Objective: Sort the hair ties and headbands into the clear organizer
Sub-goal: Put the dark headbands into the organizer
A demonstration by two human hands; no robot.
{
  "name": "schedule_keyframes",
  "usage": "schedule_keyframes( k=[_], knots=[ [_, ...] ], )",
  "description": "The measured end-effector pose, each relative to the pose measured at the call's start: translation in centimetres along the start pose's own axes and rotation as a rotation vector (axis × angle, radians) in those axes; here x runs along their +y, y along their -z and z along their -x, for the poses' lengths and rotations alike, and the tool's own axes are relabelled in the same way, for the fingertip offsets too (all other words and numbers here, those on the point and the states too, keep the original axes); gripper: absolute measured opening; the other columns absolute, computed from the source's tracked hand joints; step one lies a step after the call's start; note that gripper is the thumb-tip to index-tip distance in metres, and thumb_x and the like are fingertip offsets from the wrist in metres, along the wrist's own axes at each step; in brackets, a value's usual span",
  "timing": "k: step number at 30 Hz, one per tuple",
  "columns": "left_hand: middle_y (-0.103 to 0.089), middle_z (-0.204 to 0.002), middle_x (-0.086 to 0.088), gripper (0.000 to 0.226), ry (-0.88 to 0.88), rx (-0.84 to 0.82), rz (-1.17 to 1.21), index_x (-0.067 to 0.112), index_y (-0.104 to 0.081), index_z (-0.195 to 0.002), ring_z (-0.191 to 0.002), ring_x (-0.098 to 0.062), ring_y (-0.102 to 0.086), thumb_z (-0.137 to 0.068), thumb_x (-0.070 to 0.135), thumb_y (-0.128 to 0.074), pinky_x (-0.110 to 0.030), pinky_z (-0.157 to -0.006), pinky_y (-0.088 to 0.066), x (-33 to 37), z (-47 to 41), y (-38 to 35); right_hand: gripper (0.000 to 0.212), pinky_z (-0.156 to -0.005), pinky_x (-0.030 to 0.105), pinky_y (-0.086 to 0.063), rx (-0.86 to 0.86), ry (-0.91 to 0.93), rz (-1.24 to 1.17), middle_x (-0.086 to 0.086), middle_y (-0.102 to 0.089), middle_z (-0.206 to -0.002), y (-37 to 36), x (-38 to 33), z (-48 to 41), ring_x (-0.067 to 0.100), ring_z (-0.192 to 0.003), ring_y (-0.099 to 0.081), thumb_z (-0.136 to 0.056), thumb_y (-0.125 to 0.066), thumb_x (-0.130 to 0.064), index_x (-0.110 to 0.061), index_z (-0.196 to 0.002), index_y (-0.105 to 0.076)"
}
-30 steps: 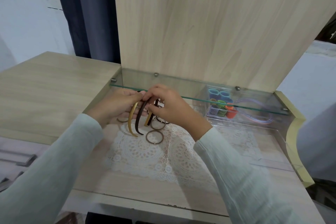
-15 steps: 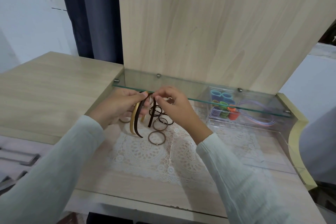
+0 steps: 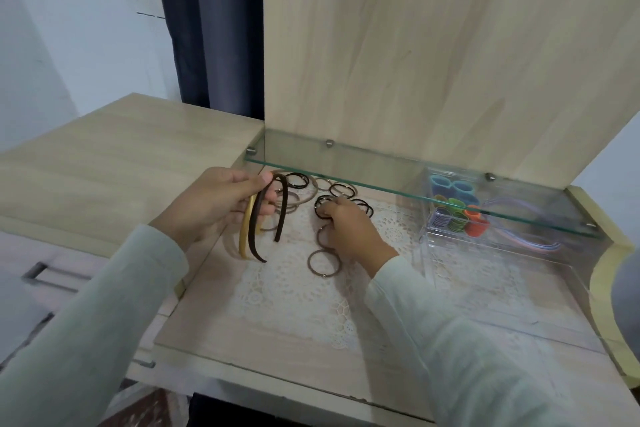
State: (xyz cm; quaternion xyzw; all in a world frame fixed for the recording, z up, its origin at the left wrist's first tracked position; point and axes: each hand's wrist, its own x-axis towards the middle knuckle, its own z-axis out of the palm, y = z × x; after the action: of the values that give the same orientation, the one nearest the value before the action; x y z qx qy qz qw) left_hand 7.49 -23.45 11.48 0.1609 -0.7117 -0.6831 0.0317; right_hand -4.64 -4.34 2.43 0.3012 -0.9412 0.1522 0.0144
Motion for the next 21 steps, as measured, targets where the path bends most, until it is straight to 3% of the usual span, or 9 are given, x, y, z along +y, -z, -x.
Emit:
schedule_keyframes(
  k=[4, 8, 14, 18, 21],
  knots=[
    [-0.075, -0.080, -0.003, 0.024, 0.019, -0.014, 0.006, 0.005, -0.070, -0.096, -0.068, -0.011, -0.072, -0.094, 0.028, -0.063, -0.024, -0.064, -0.060, -0.1, 0.1, 0.5, 0.048, -0.088, 0.039, -0.043, 0.068, 0.036, 0.092, 0.012, -0.051, -0.123, -0.7, -1.1, -1.6, 0.033, -0.115, -0.047, -0.091, -0.047, -0.013, -0.021, -0.139, -0.047],
    [-0.074, -0.078, -0.002, 0.025, 0.047, -0.025, 0.060, 0.001, -0.069, -0.102, -0.066, -0.010, -0.071, -0.094, 0.024, -0.063, -0.023, -0.062, -0.059, -0.1, 0.4, 0.7, 0.066, -0.100, 0.046, -0.037, -0.034, -0.006, 0.219, 0.014, -0.036, -0.138, -0.7, -1.3, -2.3, 0.034, -0.126, -0.036, -0.086, -0.052, -0.009, -0.027, -0.146, -0.032],
    [-0.075, -0.080, -0.004, 0.028, 0.061, -0.010, 0.098, -0.001, -0.069, -0.105, -0.064, -0.010, -0.071, -0.094, 0.024, -0.062, -0.023, -0.059, -0.059, -0.2, 0.6, 0.8, 0.032, -0.098, 0.043, -0.036, 0.058, 0.031, 0.294, 0.012, -0.044, -0.126, -0.6, -1.0, -2.2, 0.033, -0.117, -0.041, -0.088, -0.049, -0.010, -0.013, -0.120, -0.052],
    [-0.075, -0.084, -0.006, 0.029, 0.065, -0.005, 0.105, -0.001, -0.069, -0.105, -0.066, -0.011, -0.071, -0.094, 0.025, -0.062, -0.023, -0.057, -0.058, 0.0, 0.6, 0.9, 0.023, -0.094, 0.042, -0.040, 0.131, 0.083, 0.248, 0.009, -0.050, -0.122, 0.1, -0.5, -1.5, 0.031, -0.113, -0.045, -0.091, -0.050, -0.011, -0.011, -0.111, -0.059],
    [-0.075, -0.082, -0.005, 0.028, 0.068, -0.001, 0.097, 0.001, -0.070, -0.101, -0.065, -0.010, -0.071, -0.094, 0.027, -0.063, -0.024, -0.058, -0.059, 0.1, 0.6, 0.8, 0.019, -0.082, 0.038, -0.042, 0.179, 0.120, 0.178, 0.007, -0.054, -0.118, 0.7, 0.0, -0.5, 0.030, -0.107, -0.051, -0.092, -0.049, -0.009, -0.011, -0.108, -0.059]
  ],
)
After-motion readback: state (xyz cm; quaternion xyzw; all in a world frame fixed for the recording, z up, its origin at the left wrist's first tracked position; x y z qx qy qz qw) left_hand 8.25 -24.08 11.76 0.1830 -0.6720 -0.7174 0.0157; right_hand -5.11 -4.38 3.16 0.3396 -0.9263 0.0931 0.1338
